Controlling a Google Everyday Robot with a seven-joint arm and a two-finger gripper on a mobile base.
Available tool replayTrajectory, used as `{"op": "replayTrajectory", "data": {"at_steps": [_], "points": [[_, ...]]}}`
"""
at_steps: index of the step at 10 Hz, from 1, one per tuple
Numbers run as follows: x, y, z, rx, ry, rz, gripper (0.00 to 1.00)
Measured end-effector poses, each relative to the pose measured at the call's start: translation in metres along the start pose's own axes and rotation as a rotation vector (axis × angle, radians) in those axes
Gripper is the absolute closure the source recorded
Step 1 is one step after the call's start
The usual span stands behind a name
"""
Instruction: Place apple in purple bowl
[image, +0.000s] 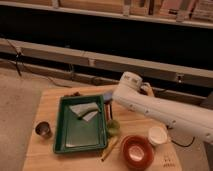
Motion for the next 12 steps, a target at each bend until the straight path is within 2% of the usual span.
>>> {"op": "replayTrajectory", "data": {"at_steps": [3,6,9,10,12], "points": [[0.022,-0.009,0.001,0.009,0.016,0.069,1.00],[0.039,-0.025,0.013,0.000,0.018,0.123,1.00],[0.034,-0.034,0.026,-0.040,0.019,0.076,1.00],[0.028,-0.035,0.039,-0.072,0.020,0.031,1.00],[0.018,-0.036,0.055,-0.112,0.026,-0.020,1.00]]}}
